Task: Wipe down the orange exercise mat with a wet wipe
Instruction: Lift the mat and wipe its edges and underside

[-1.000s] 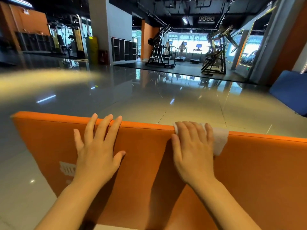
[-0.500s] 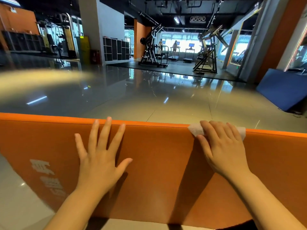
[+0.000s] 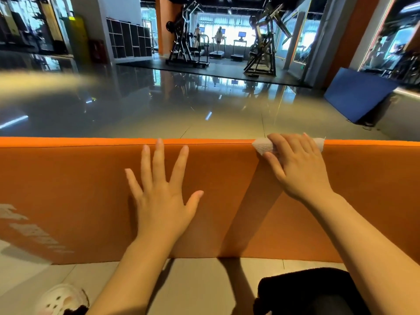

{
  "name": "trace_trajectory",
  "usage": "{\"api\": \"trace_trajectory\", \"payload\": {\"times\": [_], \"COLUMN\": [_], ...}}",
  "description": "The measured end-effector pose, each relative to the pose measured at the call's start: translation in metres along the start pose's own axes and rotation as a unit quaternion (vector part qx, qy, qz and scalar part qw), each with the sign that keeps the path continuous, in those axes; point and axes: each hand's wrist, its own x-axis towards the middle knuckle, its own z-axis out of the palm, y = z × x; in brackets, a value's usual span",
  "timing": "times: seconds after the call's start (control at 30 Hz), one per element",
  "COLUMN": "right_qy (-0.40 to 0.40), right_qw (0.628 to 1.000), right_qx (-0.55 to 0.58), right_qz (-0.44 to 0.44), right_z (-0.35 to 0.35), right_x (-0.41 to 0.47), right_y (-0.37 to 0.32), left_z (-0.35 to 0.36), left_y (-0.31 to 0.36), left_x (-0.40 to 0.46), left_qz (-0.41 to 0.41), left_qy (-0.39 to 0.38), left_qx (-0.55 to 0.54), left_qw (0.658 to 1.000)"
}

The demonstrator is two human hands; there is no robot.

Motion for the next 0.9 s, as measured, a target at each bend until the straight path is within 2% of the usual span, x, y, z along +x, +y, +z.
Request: {"api": "trace_trajectory", "payload": {"times": [0.13, 0.3, 0.4, 0.53, 0.9], "right_qy": [-0.028, -0.023, -0.018, -0.029, -0.023], "right_qw": [0.999, 0.998, 0.997, 0.993, 0.998], "right_qx": [-0.006, -0.027, -0.033, -0.045, -0.022], "right_qz": [0.035, 0.059, 0.073, 0.105, 0.063], "right_z": [-0.020, -0.030, -0.028, -0.030, -0.026], "right_x": [-0.017, -0.038, -0.038, -0.034, -0.026], "right_y": [0.048, 0.096, 0.119, 0.162, 0.189], "left_z": [-0.005, 0.002, 0.018, 0.030, 0.031], "left_y": [0.016, 0.047, 0.066, 0.059, 0.068], "left_x": [-0.005, 0.026, 0.044, 0.061, 0.061], "left_qz": [-0.017, 0.048, 0.025, 0.011, -0.029], "left_qy": [0.000, 0.014, -0.003, -0.027, -0.024], "left_qx": [0.005, 0.047, 0.039, 0.037, 0.040], "left_qw": [1.000, 0.998, 0.999, 0.999, 0.998]}}
